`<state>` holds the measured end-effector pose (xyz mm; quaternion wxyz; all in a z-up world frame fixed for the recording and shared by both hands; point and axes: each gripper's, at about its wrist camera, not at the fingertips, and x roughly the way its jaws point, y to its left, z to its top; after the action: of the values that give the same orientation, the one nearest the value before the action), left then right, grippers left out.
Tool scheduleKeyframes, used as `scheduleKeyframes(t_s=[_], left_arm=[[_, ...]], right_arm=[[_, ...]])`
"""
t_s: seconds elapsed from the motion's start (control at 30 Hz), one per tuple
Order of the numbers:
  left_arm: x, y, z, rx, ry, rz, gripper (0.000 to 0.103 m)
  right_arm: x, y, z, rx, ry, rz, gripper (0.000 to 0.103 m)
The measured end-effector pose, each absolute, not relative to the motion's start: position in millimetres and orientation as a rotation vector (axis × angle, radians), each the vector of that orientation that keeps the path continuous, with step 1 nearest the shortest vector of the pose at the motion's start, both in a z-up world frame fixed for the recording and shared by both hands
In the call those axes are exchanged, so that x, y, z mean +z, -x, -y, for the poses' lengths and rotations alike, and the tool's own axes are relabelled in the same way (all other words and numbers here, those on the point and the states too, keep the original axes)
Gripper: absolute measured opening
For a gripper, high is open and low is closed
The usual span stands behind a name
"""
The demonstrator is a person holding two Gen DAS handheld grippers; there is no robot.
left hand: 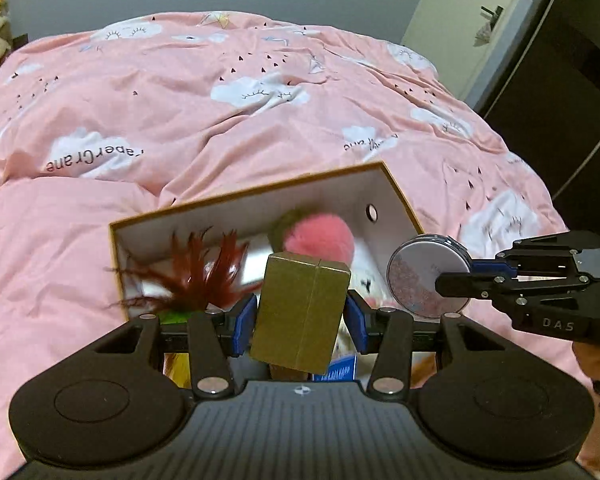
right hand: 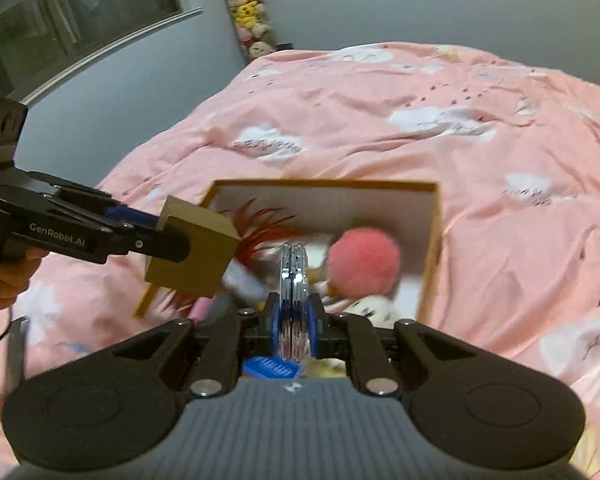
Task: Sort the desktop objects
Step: 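Carry the gold box and compact mirror over the shoebox with both grippers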
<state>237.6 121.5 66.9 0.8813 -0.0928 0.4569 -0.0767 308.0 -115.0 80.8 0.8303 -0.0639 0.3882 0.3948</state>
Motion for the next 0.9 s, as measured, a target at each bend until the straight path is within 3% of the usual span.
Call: scheduleKeyframes(t_s=[0.4, 0.9], left_arm=[[30, -309, -107, -0.198, 0.38, -0.971, 0.055], [-26, -365, -80, -0.209, 0.516, -1.057, 0.055]], right_arm=[[59, -364, 84, 0.647, 0.244, -0.802, 0.014], [79, -373, 112, 0.586, 0.153, -0.761, 0.014]])
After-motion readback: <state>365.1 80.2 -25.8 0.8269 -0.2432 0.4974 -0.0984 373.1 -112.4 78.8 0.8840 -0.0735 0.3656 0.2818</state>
